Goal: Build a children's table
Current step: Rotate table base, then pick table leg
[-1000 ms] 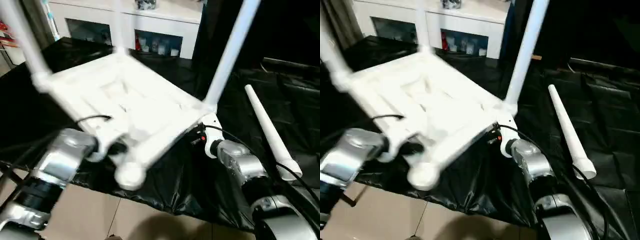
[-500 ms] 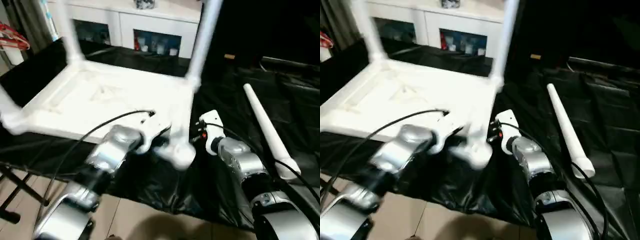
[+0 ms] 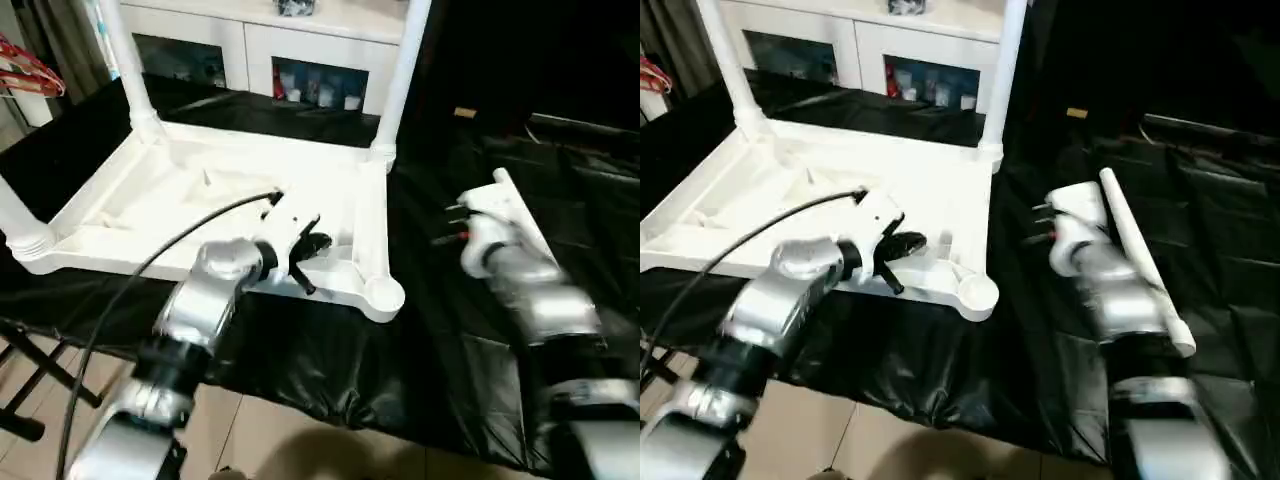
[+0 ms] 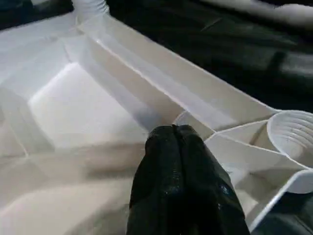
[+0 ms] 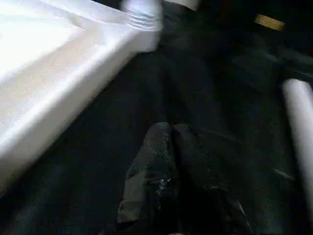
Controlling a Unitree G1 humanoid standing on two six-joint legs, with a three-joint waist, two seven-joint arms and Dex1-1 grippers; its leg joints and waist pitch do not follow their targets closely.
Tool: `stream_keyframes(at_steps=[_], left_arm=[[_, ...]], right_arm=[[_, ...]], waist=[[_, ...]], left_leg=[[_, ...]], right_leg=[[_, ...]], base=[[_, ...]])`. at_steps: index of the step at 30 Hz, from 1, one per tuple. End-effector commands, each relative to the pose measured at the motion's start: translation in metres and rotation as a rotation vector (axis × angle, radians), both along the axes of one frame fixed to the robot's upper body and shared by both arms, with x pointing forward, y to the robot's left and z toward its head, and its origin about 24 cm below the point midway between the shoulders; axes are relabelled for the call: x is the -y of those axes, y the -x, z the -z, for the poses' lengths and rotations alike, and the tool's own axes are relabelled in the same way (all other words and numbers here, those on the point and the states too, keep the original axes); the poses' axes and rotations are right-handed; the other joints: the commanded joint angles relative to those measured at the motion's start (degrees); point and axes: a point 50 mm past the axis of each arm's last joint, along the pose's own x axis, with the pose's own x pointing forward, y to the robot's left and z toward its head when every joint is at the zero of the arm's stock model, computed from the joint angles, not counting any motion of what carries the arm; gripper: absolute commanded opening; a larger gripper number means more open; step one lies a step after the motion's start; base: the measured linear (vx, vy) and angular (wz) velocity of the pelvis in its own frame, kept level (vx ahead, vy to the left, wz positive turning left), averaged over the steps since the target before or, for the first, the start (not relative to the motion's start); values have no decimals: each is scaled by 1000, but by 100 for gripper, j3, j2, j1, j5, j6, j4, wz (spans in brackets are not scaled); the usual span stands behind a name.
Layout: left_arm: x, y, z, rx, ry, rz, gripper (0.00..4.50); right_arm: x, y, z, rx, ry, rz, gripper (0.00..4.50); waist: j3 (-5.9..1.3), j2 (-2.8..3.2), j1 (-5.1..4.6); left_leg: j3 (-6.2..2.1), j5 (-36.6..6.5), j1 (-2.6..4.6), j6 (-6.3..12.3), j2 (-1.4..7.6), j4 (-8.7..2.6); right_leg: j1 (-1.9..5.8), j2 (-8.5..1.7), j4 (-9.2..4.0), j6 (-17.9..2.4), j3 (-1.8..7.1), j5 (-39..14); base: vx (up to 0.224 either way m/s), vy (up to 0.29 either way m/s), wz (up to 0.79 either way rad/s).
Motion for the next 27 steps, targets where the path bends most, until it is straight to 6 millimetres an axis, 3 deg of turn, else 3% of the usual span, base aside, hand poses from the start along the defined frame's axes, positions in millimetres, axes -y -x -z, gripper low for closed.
stream_keyframes(at_steps=[1,9,19,20,22,27], left_arm=[[2,2,-5,-11,23,-22,0],[11,9,-7,-27,23,0,0],[24,20,-13,-49,33,54,0],[24,21,-13,-49,33,53,0],[24,21,-13,-47,32,46,0],[23,21,-15,-53,39,32,0]], right_arm=[[21,1,-8,-4,10,81,16],[56,3,-14,-49,35,206,16],[81,7,-15,-169,13,225,102],[82,8,-15,-176,13,225,102],[86,9,-13,-205,19,232,129],[94,11,-14,-224,21,255,168]], waist=[[-412,-54,17],[-411,-63,-3],[-421,-75,-1],[-420,-104,-5],[-421,-102,-10],[-403,-130,-8]], left_leg=[[126,-903,-15,223,-99,-295],[131,-864,-46,261,-123,-268],[139,-814,-54,369,-111,-228],[144,-803,-58,378,-108,-224],[139,-780,-78,383,-111,-206],[141,-1049,-87,311,-125,-190]], right_leg=[[375,-106,-306,-1059,123,-979],[366,-89,-332,-968,102,-1081],[360,-80,-305,-1152,91,-926],[358,-78,-306,-1156,92,-912],[358,-78,-288,-1186,88,-914],[321,-87,-330,-983,80,-1483]], base=[[0,0,0],[0,0,0],[0,0,0],[0,0,0],[0,0,0],[0,0,0]])
